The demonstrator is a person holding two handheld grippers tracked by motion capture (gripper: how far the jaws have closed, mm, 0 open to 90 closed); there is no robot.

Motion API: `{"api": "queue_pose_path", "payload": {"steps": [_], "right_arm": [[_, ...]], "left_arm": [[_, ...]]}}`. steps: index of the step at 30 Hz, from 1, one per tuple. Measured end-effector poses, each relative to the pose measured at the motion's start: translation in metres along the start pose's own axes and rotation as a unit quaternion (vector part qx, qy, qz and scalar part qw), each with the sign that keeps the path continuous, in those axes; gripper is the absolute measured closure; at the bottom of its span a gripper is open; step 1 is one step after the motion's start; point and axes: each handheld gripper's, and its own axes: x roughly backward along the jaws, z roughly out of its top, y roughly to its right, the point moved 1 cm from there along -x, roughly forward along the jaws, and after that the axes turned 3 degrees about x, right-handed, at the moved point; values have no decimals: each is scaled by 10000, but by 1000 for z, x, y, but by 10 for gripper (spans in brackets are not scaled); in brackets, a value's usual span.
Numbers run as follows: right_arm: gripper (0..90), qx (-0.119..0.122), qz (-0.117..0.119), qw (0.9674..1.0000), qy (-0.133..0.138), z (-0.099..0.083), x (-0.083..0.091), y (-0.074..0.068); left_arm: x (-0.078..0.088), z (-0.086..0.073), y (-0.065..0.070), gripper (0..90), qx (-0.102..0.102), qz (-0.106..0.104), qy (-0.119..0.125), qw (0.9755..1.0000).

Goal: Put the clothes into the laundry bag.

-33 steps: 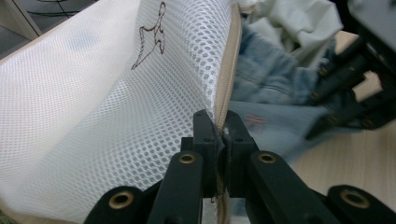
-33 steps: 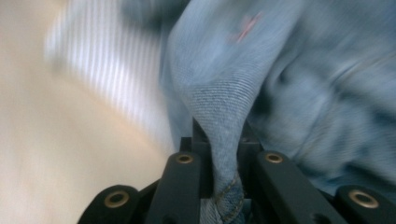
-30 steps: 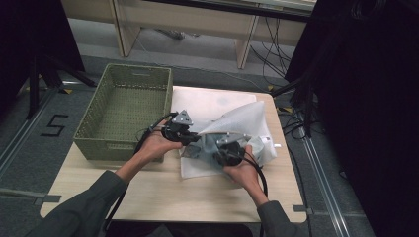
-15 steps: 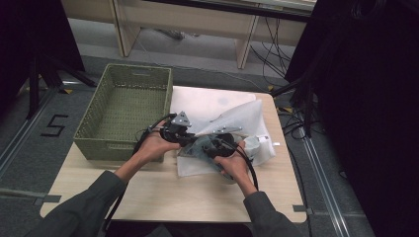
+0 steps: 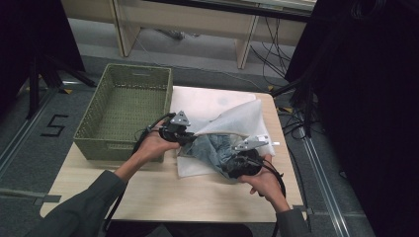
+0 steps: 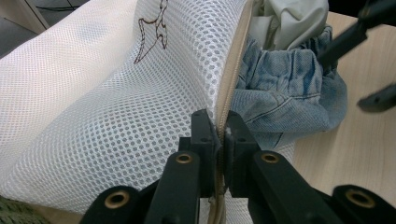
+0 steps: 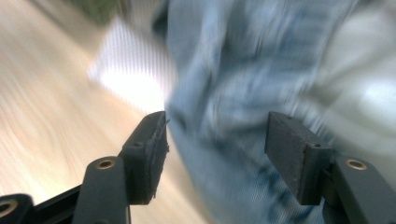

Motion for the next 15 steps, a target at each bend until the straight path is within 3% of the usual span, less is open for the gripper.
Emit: {"api": "queue_pose_path", "payload": {"steps": [1,3,4,7,8,9,10,12,13,15], "right_arm": [[396,9,39,9998,-207,-5,-3,0],[390,83,1,9997,-210,-10,-10,0],[383,204,27,9988,-434,-17,-19,-4],[375,416,-3,9970,-653,-22,-29,-10],[446,712,-157,9945,-746,-23,-39,-11],[446,712,-157,9945,-746,-23,-39,-11],[520,741,-214,9937,-809,-22,-40,-11],[787,813,-431,9927,-784,-17,-44,-7],[860,816,-614,9935,-502,-9,-42,-4],[865,761,-608,9942,-457,-3,-39,-3]], "left_arm": [[0,0,0,835,0,0,0,10000],[0,1,0,834,-84,2,-8,10000],[0,1,0,835,-66,-4,3,10000],[-2,0,1,835,-7,-17,32,10000],[-2,0,1,835,-66,-37,-13,10000],[-2,0,1,835,-66,-37,-13,10000],[-2,0,2,835,-78,-17,-30,10000],[-2,1,3,837,-93,-26,-34,9999],[-3,1,4,839,-67,-36,-37,10000],[-3,2,5,843,-124,-90,-52,9999]]}}
